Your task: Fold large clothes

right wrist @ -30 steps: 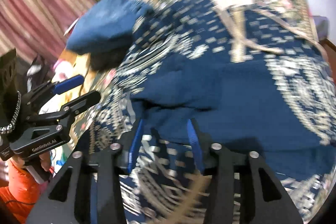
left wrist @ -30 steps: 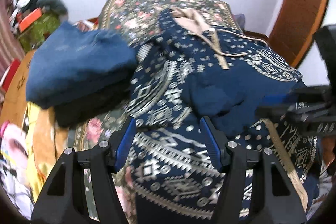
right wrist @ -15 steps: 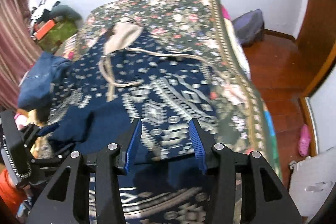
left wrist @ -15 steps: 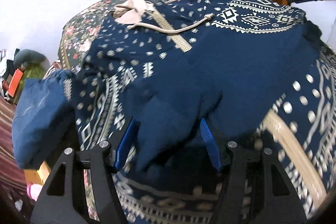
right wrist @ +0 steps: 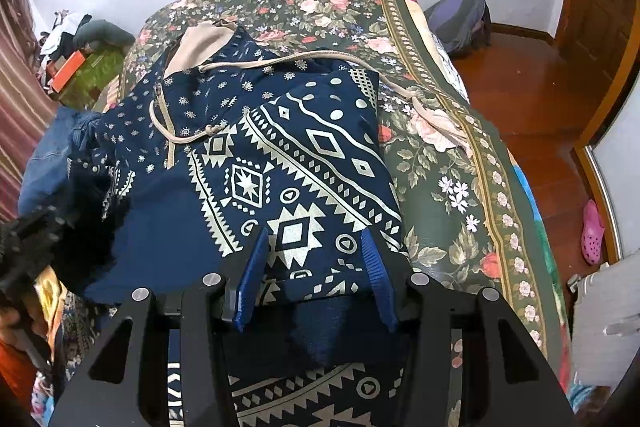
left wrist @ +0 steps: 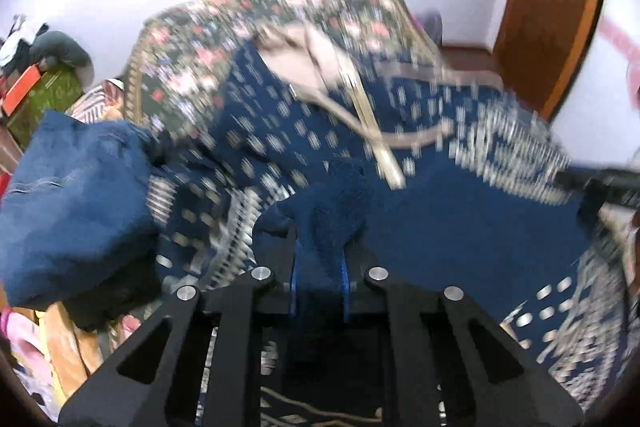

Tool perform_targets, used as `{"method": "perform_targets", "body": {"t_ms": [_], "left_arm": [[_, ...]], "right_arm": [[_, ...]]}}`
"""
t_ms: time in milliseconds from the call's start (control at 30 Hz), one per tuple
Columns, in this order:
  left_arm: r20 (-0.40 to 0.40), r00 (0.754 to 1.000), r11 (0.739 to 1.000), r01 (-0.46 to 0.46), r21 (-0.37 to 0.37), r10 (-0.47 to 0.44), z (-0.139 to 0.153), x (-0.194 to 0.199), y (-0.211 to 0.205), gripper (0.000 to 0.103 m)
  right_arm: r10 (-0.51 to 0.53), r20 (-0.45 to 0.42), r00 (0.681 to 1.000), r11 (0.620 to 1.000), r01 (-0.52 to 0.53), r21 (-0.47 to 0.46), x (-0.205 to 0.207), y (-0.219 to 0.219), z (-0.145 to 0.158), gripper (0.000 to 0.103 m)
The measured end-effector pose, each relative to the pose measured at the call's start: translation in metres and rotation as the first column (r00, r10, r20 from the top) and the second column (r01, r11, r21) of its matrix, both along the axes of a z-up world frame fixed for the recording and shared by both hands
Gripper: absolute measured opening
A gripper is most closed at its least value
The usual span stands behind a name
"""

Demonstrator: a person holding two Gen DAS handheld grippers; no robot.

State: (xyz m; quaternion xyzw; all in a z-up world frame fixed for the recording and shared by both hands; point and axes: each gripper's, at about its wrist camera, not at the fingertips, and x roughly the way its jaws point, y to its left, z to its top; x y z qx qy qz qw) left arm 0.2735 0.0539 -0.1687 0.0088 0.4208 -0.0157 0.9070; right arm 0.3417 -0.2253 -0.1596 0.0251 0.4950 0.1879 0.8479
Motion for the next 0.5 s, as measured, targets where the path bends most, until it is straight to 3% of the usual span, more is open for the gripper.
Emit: {"method": "perform_targets", "body": {"t_ms": [133, 267, 400, 500], "left_arm": [[0.128, 0.991, 0.998, -0.029, -0.057, 0.037, 0.048, -0.018, 0.028, 0.013], [0.196, 0.978, 0.996, -0.057, -0.073, 0.070, 0.067, -0.038, 0.049, 0.013], [0.186, 0.975, 0.993, -0.111, -0.042, 0.117, 0.054, -0.050, 0.065, 0.014], [0.101, 0.981, 0.986, -0.165, -0.027, 0.167, 0.020, -0.054, 0.079, 0.018]], "right_arm": [[-0.006, 0.037, 0.999, 1.000, 0.005, 0.017, 0.002, 0.000, 0.013, 0.045], [0.010, 0.041, 0.999, 0.999, -0.009, -0.037, 0.000, 0.010, 0.006, 0.045], [0.042, 0.023, 0.999, 0.995, -0.040, -0.094, -0.006, 0.019, -0.012, 0.045], [0.069, 0.066, 0.995, 0.984, -0.057, -0.168, -0.014, 0.027, -0.012, 0.045]]}}
